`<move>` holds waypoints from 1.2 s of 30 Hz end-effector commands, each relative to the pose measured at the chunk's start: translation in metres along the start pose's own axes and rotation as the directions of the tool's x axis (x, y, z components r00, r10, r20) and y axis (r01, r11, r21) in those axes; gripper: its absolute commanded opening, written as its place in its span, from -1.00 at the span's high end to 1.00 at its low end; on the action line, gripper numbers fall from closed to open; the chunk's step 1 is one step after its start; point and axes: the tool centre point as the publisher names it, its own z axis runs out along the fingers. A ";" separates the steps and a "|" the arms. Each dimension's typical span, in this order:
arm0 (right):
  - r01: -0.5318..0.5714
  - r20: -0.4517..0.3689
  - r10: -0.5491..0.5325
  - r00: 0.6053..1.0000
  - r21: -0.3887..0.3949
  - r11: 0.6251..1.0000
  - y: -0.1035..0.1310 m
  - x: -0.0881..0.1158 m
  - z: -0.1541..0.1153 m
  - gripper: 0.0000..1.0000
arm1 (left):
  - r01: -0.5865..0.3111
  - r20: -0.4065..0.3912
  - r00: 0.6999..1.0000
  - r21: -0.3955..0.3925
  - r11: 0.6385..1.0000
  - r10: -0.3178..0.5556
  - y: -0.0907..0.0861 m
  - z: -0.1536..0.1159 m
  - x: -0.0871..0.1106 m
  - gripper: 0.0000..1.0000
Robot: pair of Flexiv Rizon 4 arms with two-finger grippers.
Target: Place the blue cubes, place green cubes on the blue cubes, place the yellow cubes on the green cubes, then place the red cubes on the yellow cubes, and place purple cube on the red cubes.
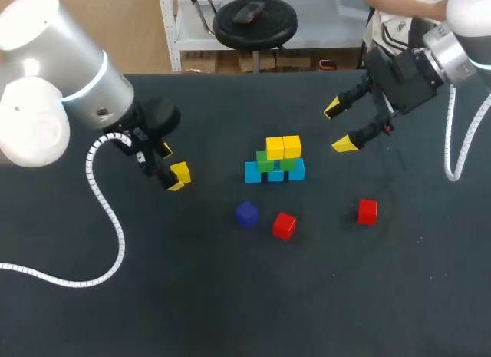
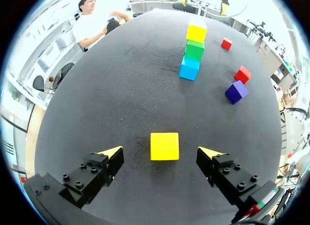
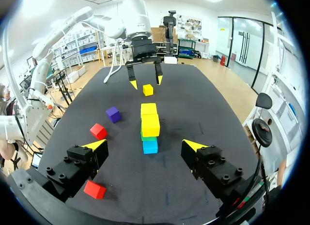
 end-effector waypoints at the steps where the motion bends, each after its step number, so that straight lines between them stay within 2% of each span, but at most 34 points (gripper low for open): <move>1: 0.001 0.001 -0.001 1.000 0.002 1.000 0.001 0.000 0.000 -1.00 | -0.004 0.005 1.000 0.007 1.000 0.004 0.004 0.002 -0.001 -1.00; 12: 0.001 0.001 -0.001 1.000 0.002 1.000 0.001 0.000 0.000 -1.00 | 0.003 0.009 1.000 0.033 0.999 -0.003 0.003 0.017 0.000 -1.00; 31: 0.001 0.001 -0.001 1.000 0.002 1.000 0.001 0.000 0.000 -1.00 | 0.005 0.031 1.000 0.031 1.000 -0.006 0.007 0.018 -0.005 -1.00; 32: 0.001 0.001 -0.001 1.000 0.002 1.000 0.001 0.000 0.000 -1.00 | 0.004 0.031 1.000 0.032 0.999 -0.005 0.007 0.019 -0.005 -0.95; 35: 0.001 0.001 -0.001 1.000 0.002 1.000 0.001 0.000 0.000 -1.00 | 0.002 0.029 1.000 0.035 0.999 -0.003 0.007 0.022 -0.006 -0.42; 36: 0.001 0.001 -0.001 1.000 0.002 1.000 0.001 0.000 0.000 -1.00 | 0.002 0.027 1.000 0.036 0.999 -0.003 0.007 0.022 -0.005 -0.34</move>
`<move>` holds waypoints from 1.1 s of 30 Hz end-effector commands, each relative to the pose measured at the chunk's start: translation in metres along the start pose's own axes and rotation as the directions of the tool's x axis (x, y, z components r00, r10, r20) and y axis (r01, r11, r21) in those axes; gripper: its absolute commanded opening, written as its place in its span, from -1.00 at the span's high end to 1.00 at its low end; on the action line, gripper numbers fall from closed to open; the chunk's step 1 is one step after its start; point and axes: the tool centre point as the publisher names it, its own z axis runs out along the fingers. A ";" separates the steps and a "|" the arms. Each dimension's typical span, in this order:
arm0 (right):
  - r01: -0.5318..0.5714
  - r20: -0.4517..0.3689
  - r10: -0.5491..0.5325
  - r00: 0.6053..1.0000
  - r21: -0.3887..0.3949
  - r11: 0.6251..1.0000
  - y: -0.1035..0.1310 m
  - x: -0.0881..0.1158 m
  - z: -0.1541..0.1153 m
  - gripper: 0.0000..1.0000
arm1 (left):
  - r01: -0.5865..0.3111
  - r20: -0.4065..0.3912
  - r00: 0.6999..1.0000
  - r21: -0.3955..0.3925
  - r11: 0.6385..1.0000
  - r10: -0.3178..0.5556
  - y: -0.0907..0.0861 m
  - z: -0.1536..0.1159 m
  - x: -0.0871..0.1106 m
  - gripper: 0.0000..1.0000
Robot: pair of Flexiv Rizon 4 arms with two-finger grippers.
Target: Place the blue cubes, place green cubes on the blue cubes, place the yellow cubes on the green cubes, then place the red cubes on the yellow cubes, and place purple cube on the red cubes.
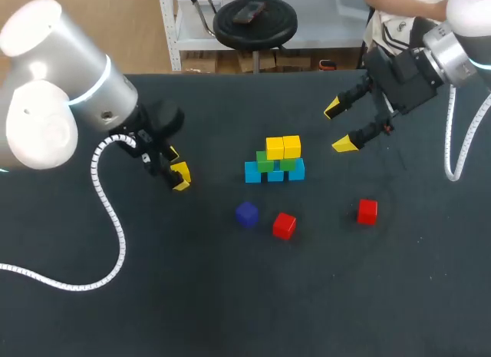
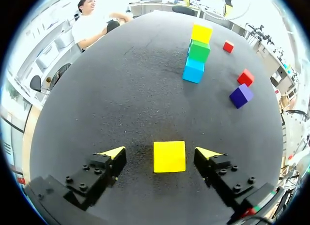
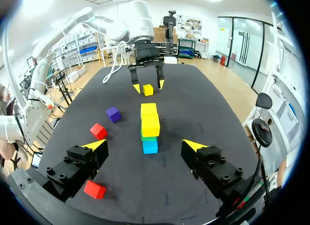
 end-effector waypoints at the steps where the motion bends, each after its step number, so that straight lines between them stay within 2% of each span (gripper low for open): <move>1: 0.001 0.001 -0.001 1.000 0.002 1.000 0.001 0.000 0.000 -1.00 | -0.001 -0.004 1.000 0.008 1.000 0.001 0.004 0.005 0.000 -0.10; 2: 0.001 0.001 -0.001 1.000 0.002 1.000 0.001 0.000 0.000 -1.00 | -0.001 -0.005 1.000 0.009 1.000 0.001 0.004 0.005 0.001 0.20; 4: 0.001 0.001 -0.001 1.000 0.002 1.000 0.001 0.000 0.000 -1.00 | 0.001 -0.009 1.000 0.008 1.000 -0.001 0.004 0.005 0.002 0.57; 5: 0.001 0.001 -0.001 1.000 0.002 1.000 0.001 0.000 0.000 -1.00 | 0.001 -0.010 1.000 0.007 1.000 -0.001 0.004 0.005 0.002 1.00; 14: 0.001 0.001 -0.001 1.000 0.002 1.000 0.001 0.000 0.000 -1.00 | -0.015 -0.016 1.000 -0.014 1.000 0.015 -0.005 -0.008 -0.002 1.00; 25: 0.001 0.001 -0.001 1.000 0.002 1.000 0.001 0.000 0.000 -1.00 | -0.037 -0.077 0.997 -0.078 0.996 0.031 -0.028 -0.052 -0.010 1.00; 30: 0.001 0.001 -0.001 1.000 0.002 1.000 0.001 0.000 0.000 -1.00 | -0.046 -0.115 0.993 -0.050 0.998 0.040 -0.037 -0.062 -0.015 1.00; 33: 0.001 0.001 -0.001 1.000 0.002 1.000 0.001 0.000 0.000 -1.00 | -0.035 -0.110 0.993 -0.039 0.999 0.030 -0.044 -0.066 -0.018 1.00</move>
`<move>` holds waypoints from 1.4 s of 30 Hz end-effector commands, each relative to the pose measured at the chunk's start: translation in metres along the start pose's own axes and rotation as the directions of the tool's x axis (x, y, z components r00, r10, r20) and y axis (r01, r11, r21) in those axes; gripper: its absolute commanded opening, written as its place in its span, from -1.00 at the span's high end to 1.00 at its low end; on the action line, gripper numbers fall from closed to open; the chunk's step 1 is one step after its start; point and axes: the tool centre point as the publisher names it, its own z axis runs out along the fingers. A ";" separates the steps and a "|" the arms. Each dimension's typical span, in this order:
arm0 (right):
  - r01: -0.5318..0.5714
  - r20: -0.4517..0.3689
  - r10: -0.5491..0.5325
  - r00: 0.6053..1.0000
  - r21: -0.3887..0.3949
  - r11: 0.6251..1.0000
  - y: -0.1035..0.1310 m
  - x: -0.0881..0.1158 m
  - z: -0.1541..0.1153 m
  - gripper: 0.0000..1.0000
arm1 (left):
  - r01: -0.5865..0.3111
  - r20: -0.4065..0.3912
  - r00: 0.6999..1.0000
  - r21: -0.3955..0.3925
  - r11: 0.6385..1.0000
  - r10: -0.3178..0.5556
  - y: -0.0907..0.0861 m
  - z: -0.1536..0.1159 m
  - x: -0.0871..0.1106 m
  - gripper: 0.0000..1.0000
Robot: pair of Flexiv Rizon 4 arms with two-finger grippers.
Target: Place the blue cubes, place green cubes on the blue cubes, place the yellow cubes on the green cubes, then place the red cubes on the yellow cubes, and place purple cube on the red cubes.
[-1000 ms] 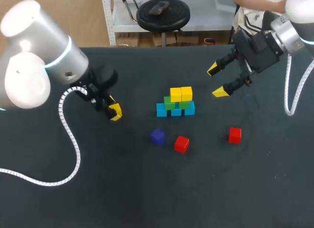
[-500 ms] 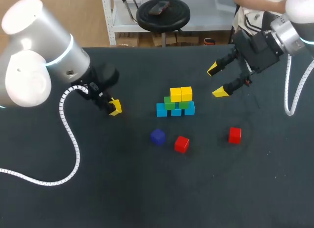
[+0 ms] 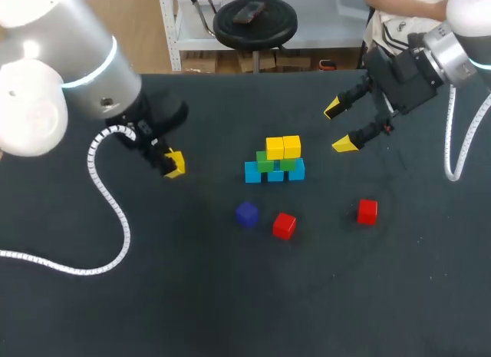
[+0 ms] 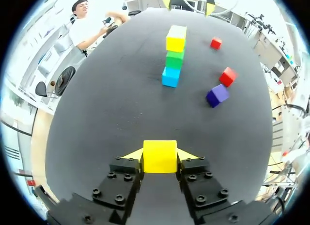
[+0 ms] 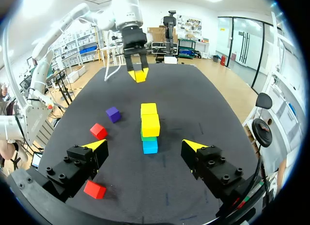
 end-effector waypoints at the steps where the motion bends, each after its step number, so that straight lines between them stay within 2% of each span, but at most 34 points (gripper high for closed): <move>1: 0.001 0.001 -0.001 1.000 0.002 1.000 0.001 0.000 0.000 -1.00 | -0.003 0.003 1.000 0.014 1.000 0.003 -0.005 -0.010 -0.006 1.00; 3: 0.001 0.001 -0.001 1.000 0.002 1.000 0.001 0.000 0.000 -1.00 | -0.003 0.024 1.000 0.019 1.000 0.002 -0.010 -0.014 -0.009 1.00; 10: 0.001 0.001 -0.001 1.000 0.002 1.000 0.001 0.000 0.000 -1.00 | -0.015 0.019 1.000 0.024 1.000 0.014 -0.027 -0.016 -0.025 1.00; 14: 0.001 0.001 -0.001 1.000 0.002 1.000 0.001 0.000 0.000 -1.00 | -0.026 0.009 1.000 0.027 0.999 0.026 -0.031 -0.013 -0.032 1.00; 17: 0.001 0.001 -0.001 1.000 0.002 1.000 0.001 0.000 0.000 -1.00 | -0.030 0.011 0.999 0.029 0.999 0.030 -0.031 -0.013 -0.033 1.00; 20: 0.001 0.001 -0.001 1.000 0.002 1.000 0.001 0.000 0.000 -1.00 | -0.086 0.011 0.996 0.031 0.996 0.086 -0.034 -0.012 -0.034 1.00; 42: 0.001 0.001 -0.001 1.000 0.002 1.000 0.001 0.000 0.000 -1.00 | -0.086 0.011 0.996 0.031 0.996 0.086 -0.034 -0.012 -0.034 1.00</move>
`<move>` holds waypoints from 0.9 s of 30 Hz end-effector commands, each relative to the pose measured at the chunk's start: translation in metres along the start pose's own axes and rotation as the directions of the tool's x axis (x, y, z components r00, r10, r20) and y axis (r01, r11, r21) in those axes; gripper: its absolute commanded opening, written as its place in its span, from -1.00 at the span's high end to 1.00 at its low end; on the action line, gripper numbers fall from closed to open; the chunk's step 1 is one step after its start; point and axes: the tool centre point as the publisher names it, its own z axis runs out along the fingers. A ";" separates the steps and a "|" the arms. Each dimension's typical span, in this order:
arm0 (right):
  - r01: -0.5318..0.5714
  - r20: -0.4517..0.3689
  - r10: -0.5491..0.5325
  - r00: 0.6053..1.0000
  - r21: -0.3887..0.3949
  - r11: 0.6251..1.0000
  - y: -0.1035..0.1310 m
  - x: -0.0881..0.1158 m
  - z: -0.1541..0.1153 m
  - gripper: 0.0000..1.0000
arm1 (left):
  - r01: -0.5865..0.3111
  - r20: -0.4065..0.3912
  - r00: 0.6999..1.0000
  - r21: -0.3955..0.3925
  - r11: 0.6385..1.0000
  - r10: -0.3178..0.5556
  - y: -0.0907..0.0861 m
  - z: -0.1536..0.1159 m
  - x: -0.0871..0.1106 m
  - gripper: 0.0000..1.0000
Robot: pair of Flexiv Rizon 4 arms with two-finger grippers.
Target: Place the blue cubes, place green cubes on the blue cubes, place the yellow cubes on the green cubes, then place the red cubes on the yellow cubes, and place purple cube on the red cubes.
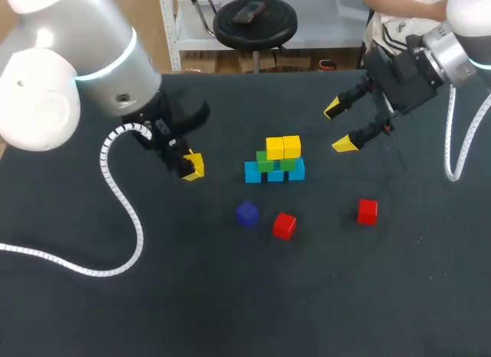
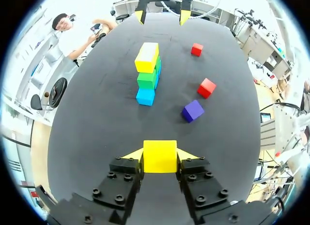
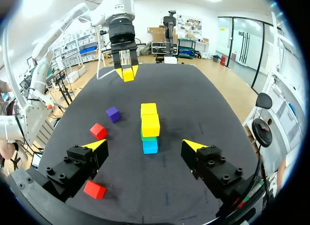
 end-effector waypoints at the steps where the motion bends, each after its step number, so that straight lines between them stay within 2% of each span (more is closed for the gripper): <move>1: 0.001 0.001 -0.001 1.000 0.002 1.000 0.001 0.000 0.000 -1.00 | 0.000 -0.004 1.000 0.002 1.000 0.000 0.001 0.000 -0.001 1.00; 5: 0.001 0.001 -0.001 1.000 0.002 1.000 0.001 0.000 0.000 -1.00 | 0.000 -0.004 1.000 0.002 1.000 0.000 0.001 0.000 -0.001 1.00; 7: 0.001 0.001 -0.001 1.000 0.002 1.000 0.001 0.000 0.000 -1.00 | 0.036 0.009 0.999 -0.002 0.999 -0.036 0.001 -0.002 -0.016 1.00; 13: 0.001 0.001 -0.001 1.000 0.002 1.000 0.001 0.000 0.000 -1.00 | -0.006 0.021 1.000 0.042 0.999 0.005 0.006 0.000 -0.058 1.00; 14: 0.001 0.001 -0.001 1.000 0.002 1.000 0.001 0.000 0.000 -1.00 | -0.016 0.009 1.000 0.048 0.999 0.016 0.006 0.001 -0.065 1.00; 16: 0.001 0.001 -0.001 1.000 0.002 1.000 0.001 0.000 0.000 -1.00 | -0.011 -0.067 0.998 0.041 0.999 0.014 0.005 0.006 -0.076 1.00; 20: 0.001 0.001 -0.001 1.000 0.002 1.000 0.001 0.000 0.000 -1.00 | 0.018 -0.030 0.999 0.077 0.997 -0.016 0.009 0.019 -0.087 1.00; 27: 0.001 0.001 -0.001 1.000 0.002 1.000 0.001 0.000 0.000 -1.00 | 0.008 0.000 1.000 0.075 0.997 -0.008 0.012 0.024 -0.104 1.00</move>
